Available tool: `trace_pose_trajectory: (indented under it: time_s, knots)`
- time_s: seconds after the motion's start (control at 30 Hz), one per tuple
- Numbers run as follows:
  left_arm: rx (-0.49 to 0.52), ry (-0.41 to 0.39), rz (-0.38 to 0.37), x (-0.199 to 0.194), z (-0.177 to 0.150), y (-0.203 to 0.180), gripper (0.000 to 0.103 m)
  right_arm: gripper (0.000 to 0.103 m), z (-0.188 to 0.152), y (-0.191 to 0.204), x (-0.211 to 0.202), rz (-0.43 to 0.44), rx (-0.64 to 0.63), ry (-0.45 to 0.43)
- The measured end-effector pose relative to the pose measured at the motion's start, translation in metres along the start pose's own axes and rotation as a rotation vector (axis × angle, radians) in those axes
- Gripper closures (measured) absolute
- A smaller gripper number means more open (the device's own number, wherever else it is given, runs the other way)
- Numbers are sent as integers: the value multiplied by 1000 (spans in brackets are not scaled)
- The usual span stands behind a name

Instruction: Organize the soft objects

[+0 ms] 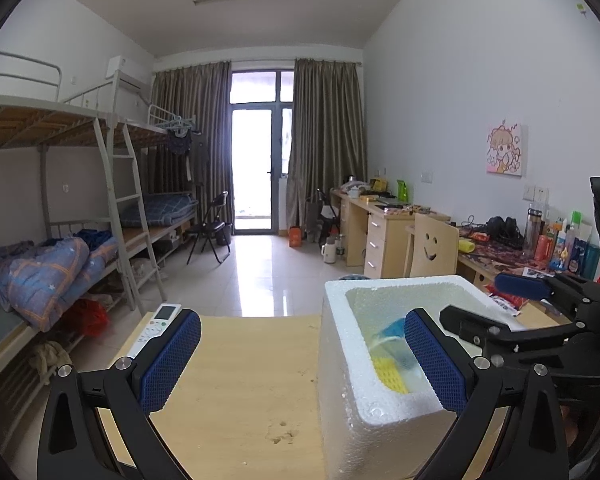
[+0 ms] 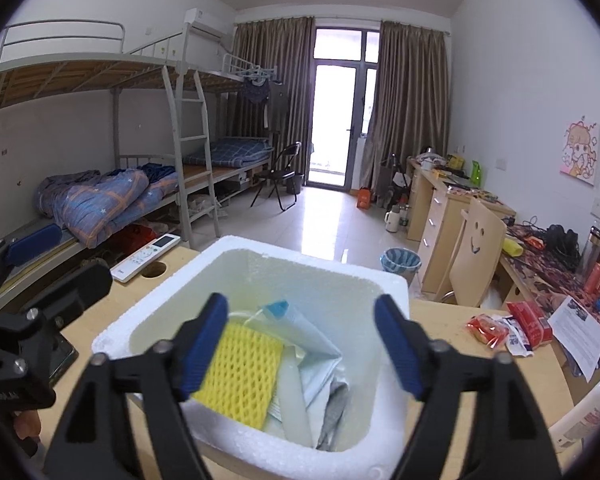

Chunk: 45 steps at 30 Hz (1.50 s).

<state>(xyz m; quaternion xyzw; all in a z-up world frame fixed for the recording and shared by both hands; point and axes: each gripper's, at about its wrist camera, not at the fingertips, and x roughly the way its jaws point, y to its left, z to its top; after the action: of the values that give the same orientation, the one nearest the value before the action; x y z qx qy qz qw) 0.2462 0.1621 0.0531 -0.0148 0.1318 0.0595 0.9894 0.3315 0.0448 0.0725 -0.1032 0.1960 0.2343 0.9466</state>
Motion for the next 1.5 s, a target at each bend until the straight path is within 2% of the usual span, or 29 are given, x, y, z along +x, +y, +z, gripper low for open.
trace_pose_trajectory:
  time_s: [0.1,0.67,1.07,1.17,1.5]
  knots:
    - [0,5,0,1,0,-1,1,8,-1,2,-2,3,-14,-12]
    - [5,2,-11,-7,4,3,1,7,2,-1,-15,12,-1,-31]
    - [33,-26,-2,-47,9,-12,1,5,3,-8,-58,-19,14,-80]
    - [26,-39,-7,-57,12,-17,1,0,3,-10,-74,-29,11,-110]
    - [10,-65,-20,-93,14,-36,1,0,-4,-16,-113,-30,21,-162]
